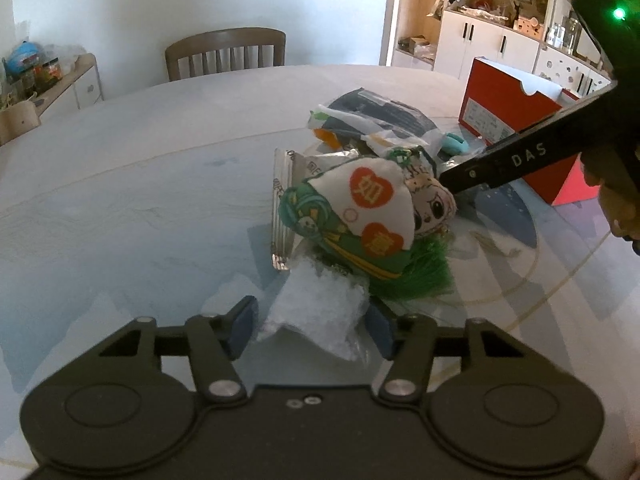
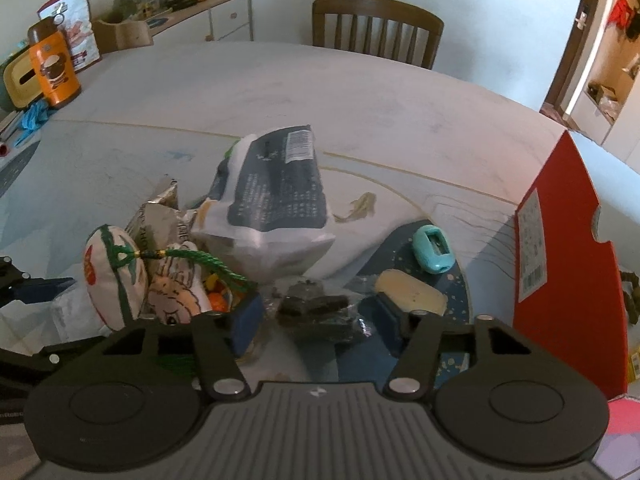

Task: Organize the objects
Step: 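Grasp the clear bubble wrap with the left gripper while the right gripper grasps the dark plastic bag, then carry the bubble wrap and dark bag with both grippers into the shoebox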

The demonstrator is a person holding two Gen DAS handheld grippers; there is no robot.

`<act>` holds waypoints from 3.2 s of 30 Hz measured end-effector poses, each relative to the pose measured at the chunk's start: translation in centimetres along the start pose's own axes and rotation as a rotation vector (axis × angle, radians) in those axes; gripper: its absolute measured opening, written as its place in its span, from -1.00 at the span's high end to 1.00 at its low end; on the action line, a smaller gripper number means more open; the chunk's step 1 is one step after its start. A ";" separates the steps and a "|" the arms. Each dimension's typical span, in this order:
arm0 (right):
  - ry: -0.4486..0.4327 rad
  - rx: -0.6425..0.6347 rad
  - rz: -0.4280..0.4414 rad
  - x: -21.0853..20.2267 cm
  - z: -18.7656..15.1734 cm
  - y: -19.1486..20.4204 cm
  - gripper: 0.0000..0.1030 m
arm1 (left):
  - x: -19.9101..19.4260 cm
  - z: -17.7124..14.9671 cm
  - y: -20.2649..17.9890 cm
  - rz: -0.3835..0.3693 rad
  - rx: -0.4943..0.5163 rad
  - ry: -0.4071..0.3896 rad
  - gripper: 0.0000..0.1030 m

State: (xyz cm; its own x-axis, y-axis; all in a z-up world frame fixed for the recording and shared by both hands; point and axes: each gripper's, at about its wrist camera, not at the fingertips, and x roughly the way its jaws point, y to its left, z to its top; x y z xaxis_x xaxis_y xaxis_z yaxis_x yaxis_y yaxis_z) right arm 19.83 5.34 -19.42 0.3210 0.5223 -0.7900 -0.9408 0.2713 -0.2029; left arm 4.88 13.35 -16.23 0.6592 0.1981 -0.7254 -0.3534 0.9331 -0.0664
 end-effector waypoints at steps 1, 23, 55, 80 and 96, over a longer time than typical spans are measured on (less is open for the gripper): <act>0.000 -0.001 0.001 -0.1 0.0 0.1 -0.02 | 0.0 0.0 0.0 -0.003 -0.002 0.000 -0.03; -0.031 0.075 0.022 -2.9 -0.7 -1.6 0.76 | -2.9 -0.2 -0.9 -0.026 -0.038 -0.014 0.29; -0.231 0.256 0.049 -16.6 -1.8 -10.8 0.87 | -6.7 10.7 -10.4 -0.176 0.017 -0.116 0.30; -0.228 0.367 -0.021 -16.5 -4.1 -28.6 0.88 | 3.4 20.6 -24.9 -0.219 0.131 -0.014 0.29; -0.151 0.357 0.007 -14.4 -6.8 -32.5 0.87 | 15.5 23.5 -31.7 -0.196 0.172 0.195 0.29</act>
State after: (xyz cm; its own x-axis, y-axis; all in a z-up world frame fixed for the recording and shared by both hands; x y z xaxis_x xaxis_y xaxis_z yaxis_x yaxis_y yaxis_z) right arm 45.11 -16.48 -5.37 0.3523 0.6309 -0.6913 -0.8547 0.5177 0.0369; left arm 41.90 -6.06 -9.25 0.5584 -0.0361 -0.8288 -0.1042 0.9881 -0.1133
